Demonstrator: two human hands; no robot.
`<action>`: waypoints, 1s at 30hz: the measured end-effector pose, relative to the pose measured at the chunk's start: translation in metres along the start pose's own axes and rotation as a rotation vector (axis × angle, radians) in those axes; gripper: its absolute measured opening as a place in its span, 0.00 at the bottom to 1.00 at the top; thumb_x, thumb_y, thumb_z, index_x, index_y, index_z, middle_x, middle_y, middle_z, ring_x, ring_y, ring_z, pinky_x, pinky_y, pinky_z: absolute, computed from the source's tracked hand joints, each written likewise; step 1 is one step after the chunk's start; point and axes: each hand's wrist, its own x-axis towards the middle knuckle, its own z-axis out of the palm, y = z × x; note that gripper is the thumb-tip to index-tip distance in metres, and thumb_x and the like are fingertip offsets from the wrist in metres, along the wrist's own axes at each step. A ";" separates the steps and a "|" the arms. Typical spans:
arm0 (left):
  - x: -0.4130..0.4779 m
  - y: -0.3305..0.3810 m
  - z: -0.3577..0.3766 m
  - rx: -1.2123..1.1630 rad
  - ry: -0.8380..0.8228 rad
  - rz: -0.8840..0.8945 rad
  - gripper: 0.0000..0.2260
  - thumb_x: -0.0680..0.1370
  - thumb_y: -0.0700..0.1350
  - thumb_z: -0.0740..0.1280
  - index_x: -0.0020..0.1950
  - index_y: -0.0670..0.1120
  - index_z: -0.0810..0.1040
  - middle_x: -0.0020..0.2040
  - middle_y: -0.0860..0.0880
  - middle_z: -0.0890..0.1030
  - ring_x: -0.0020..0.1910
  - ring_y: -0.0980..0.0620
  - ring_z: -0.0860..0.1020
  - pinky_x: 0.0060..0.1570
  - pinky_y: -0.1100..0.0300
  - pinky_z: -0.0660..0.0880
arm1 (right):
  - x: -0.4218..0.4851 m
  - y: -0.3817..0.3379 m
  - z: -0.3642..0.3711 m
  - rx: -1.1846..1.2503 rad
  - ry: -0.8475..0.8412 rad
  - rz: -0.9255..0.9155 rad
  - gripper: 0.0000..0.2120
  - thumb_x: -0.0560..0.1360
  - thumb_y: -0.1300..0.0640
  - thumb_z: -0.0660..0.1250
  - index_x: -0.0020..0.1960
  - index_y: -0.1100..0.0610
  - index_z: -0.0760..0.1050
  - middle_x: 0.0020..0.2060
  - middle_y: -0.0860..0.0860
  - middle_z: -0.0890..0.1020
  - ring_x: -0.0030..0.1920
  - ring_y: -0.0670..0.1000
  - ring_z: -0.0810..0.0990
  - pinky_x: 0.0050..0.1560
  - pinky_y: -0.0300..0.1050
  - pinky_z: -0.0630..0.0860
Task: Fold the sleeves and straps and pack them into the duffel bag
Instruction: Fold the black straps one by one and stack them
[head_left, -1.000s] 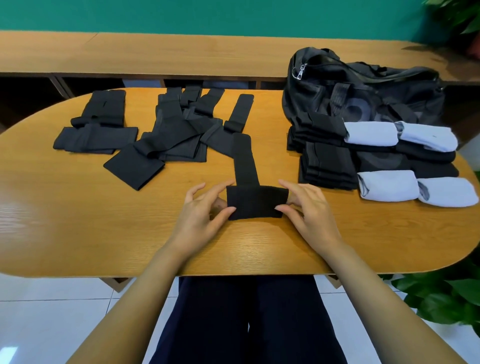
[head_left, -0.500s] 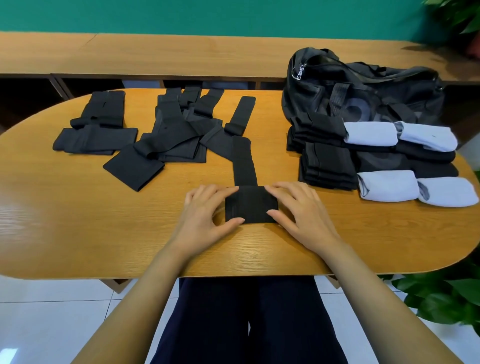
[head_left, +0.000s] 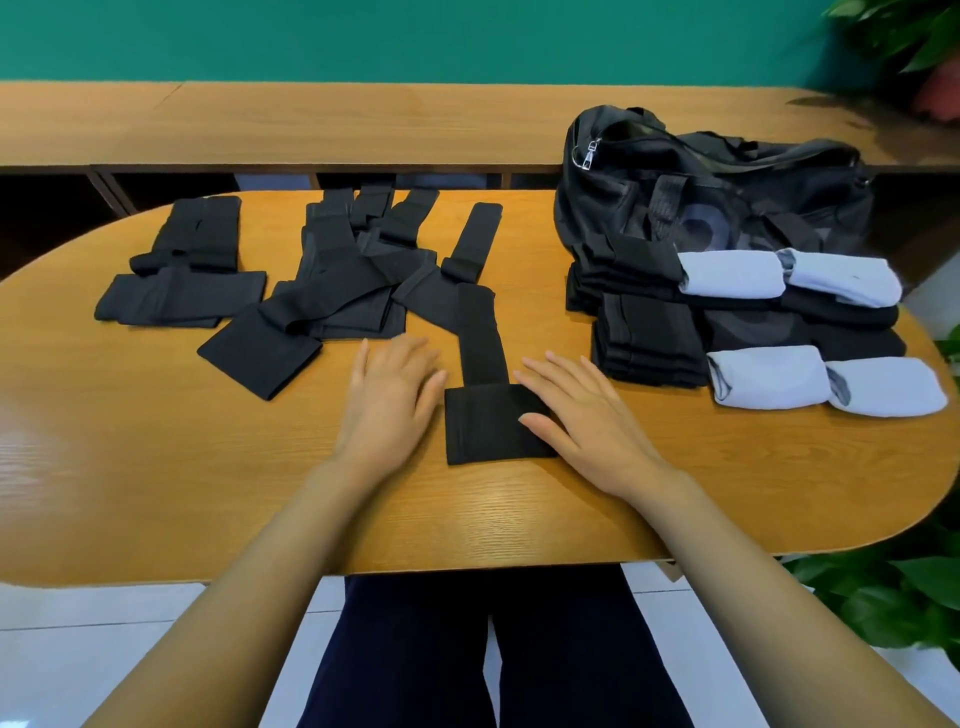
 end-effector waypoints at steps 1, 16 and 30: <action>0.014 -0.002 -0.001 0.037 -0.018 -0.010 0.20 0.84 0.53 0.52 0.73 0.47 0.70 0.75 0.50 0.67 0.76 0.52 0.59 0.77 0.46 0.45 | 0.006 -0.004 -0.001 -0.006 -0.015 0.002 0.32 0.79 0.35 0.43 0.78 0.48 0.59 0.77 0.45 0.60 0.78 0.45 0.49 0.78 0.47 0.42; 0.089 -0.013 0.010 0.441 -0.358 -0.114 0.26 0.84 0.57 0.41 0.80 0.48 0.54 0.80 0.51 0.55 0.79 0.45 0.44 0.67 0.37 0.27 | 0.001 -0.017 0.006 0.052 -0.153 0.048 0.36 0.77 0.33 0.39 0.79 0.48 0.57 0.78 0.42 0.56 0.78 0.42 0.45 0.78 0.46 0.42; -0.026 0.018 -0.009 -0.109 -0.255 0.190 0.32 0.78 0.70 0.43 0.79 0.57 0.54 0.79 0.59 0.51 0.77 0.64 0.43 0.76 0.45 0.34 | -0.018 -0.008 0.006 0.049 -0.051 -0.053 0.29 0.81 0.35 0.44 0.78 0.44 0.59 0.77 0.40 0.57 0.78 0.40 0.46 0.78 0.46 0.40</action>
